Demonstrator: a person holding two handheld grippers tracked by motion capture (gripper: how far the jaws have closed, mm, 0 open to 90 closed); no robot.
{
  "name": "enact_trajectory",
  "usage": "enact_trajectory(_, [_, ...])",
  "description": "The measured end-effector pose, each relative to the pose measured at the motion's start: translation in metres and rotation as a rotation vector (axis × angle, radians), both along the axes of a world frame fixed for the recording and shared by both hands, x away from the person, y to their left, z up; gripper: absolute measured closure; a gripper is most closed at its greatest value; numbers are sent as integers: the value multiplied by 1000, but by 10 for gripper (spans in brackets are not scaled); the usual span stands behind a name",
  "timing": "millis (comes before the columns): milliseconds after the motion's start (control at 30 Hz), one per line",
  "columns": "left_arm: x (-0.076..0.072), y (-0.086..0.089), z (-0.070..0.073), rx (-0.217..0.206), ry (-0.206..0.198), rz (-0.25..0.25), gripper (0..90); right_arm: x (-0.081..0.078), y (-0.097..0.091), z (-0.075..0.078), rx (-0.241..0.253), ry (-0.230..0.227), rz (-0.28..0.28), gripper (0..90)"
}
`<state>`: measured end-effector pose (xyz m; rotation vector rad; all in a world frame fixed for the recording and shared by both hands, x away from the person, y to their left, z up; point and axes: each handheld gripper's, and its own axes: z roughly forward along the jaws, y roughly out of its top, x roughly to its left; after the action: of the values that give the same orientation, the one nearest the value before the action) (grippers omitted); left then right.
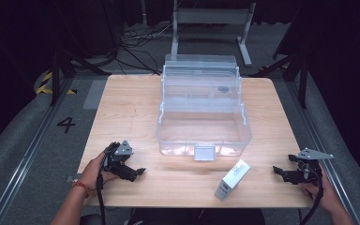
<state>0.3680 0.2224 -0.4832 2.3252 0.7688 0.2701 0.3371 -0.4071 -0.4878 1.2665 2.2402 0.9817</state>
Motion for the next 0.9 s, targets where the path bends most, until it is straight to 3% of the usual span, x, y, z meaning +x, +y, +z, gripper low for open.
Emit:
enact_trajectory(300, [-7, -12, 0, -2, 4, 51, 4, 0, 1, 0, -1, 0, -5, 117])
enact_trajectory(733, [-10, -14, 0, -5, 0, 59, 11, 1, 3, 1, -4, 4, -5, 114])
enact_trajectory(767, [-10, -13, 0, -6, -2, 53, 11, 1, 6, 3, -18, 20, -6, 126])
enact_trajectory(900, [-8, -12, 0, -4, -2, 24, 6, 0, 7, 1, -9, 9, 4, 120])
